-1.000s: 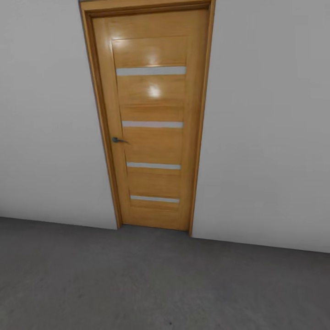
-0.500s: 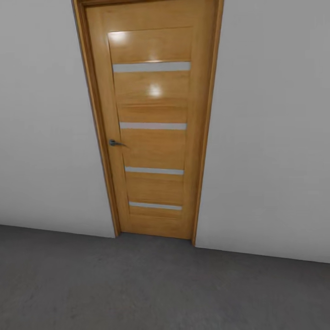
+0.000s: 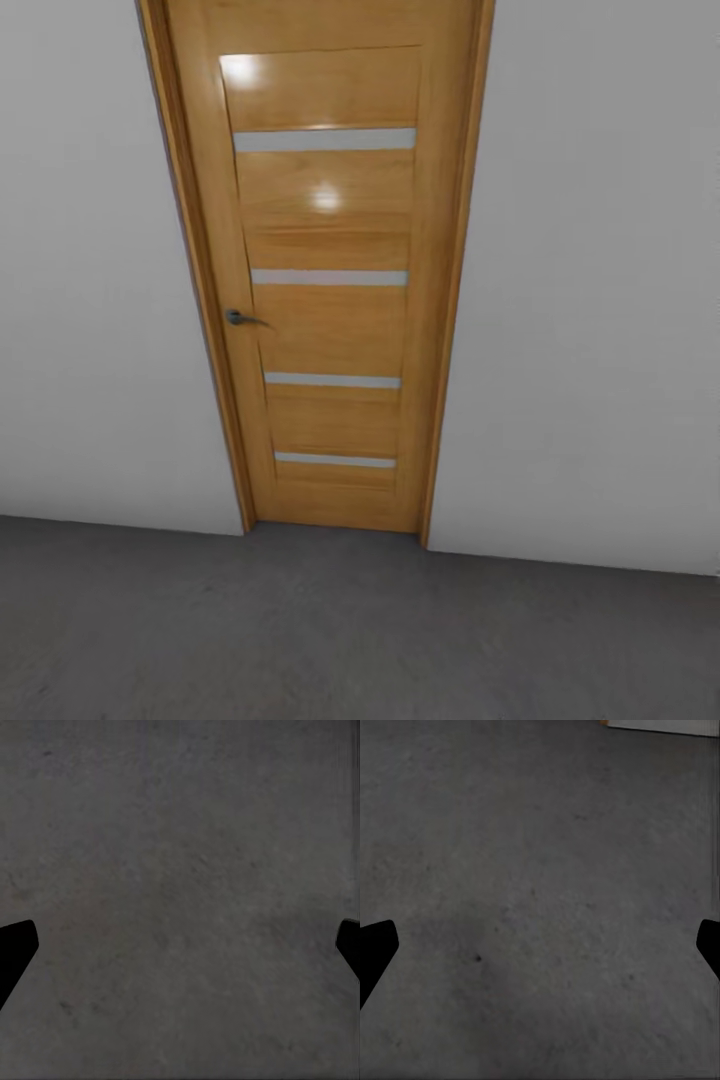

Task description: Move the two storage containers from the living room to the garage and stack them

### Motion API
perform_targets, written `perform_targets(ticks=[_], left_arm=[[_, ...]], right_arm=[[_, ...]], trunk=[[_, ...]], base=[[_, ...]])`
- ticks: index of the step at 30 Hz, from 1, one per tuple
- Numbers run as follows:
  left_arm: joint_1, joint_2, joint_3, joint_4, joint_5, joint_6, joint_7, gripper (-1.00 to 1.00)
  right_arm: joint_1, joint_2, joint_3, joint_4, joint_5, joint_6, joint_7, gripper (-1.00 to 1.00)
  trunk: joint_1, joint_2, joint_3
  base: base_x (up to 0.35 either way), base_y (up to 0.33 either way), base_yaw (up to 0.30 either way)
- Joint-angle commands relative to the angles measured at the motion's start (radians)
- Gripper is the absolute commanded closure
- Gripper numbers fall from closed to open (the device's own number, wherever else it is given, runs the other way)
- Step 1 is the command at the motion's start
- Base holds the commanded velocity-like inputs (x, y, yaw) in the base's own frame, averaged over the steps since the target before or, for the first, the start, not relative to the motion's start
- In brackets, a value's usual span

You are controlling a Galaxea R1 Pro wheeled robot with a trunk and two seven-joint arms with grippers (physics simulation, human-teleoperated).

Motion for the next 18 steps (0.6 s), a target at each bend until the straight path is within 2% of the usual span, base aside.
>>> perform_targets(ticks=[1,18], left_arm=[[0.000,0.000,0.002,-0.001,0.004,-0.001,-0.006,-1.00],[0.000,0.000,0.002,-0.001,0.004,-0.001,-0.006,-1.00]], right_arm=[[-0.001,0.001,-0.005,0.001,0.000,-0.002,0.008,-1.00],[-0.001,0.000,-0.005,0.001,0.000,-0.002,0.008,-1.00]], trunk=[[0.000,0.000,-0.001],[0.000,0.000,-0.001]], base=[[0.030,0.018,-0.240],[0.005,0.011,-0.260]])
